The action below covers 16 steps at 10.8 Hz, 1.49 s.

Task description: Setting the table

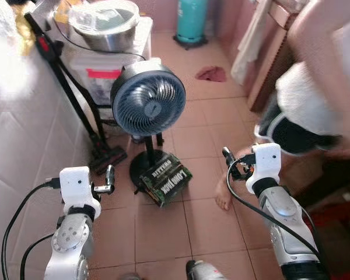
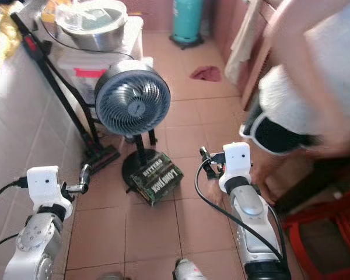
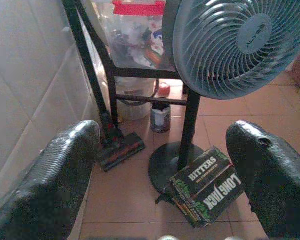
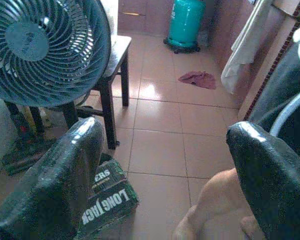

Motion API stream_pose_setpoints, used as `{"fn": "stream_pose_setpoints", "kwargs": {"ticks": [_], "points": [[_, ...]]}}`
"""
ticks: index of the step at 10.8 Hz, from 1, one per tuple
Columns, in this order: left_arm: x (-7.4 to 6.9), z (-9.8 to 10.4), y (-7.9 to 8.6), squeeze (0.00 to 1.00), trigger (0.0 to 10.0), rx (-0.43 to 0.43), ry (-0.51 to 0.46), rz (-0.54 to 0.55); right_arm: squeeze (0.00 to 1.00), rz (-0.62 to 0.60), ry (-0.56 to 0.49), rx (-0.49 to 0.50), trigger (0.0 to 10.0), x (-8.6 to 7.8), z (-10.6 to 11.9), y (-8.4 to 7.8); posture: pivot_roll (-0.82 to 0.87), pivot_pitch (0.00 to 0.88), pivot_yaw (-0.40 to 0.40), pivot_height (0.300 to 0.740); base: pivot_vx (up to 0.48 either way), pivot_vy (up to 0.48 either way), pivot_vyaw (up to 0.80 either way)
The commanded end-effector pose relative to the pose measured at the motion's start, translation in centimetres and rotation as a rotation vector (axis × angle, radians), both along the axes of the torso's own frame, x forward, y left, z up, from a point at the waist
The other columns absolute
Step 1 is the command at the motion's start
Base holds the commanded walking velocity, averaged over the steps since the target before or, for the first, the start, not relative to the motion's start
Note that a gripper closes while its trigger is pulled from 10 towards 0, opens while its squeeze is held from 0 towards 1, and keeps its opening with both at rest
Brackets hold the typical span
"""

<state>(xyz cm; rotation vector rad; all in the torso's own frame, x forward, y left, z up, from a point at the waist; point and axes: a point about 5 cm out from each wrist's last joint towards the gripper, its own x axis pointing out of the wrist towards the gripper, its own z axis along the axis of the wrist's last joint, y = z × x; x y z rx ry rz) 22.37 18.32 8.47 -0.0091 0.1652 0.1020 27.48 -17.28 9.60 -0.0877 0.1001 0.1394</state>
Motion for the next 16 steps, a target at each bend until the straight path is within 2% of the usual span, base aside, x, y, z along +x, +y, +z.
{"fn": "stream_pose_setpoints", "kwargs": {"ticks": [1,5,14,16], "points": [[-0.2,0.0,0.27,0.0,10.0,0.01,0.009,0.01,0.0,0.009,-0.01,0.006,10.0,-0.06,0.35,0.05,0.04,0.085,0.036,0.74,-0.334,0.0,0.0],[-0.14,0.08,0.29,0.0,10.0,0.014,0.01,0.011,0.0,0.0,-0.001,0.015,10.0,0.05,0.18,0.11,0.05,0.082,0.038,0.74,-0.354,0.0,-0.2],[-0.33,0.15,0.02,0.0,10.0,-0.001,0.019,0.011,0.0,-0.006,0.013,0.015,10.0,0.31,-0.02,0.14,0.05,0.09,0.037,0.74,-0.348,0.0,-0.73],[-0.12,0.7,-0.38,0.0,10.0,-0.004,-0.018,-0.031,0.0,-0.009,0.011,0.015,10.0,0.39,0.05,0.21,0.05,0.093,0.037,0.74,-0.154,0.0,-0.75]]}}
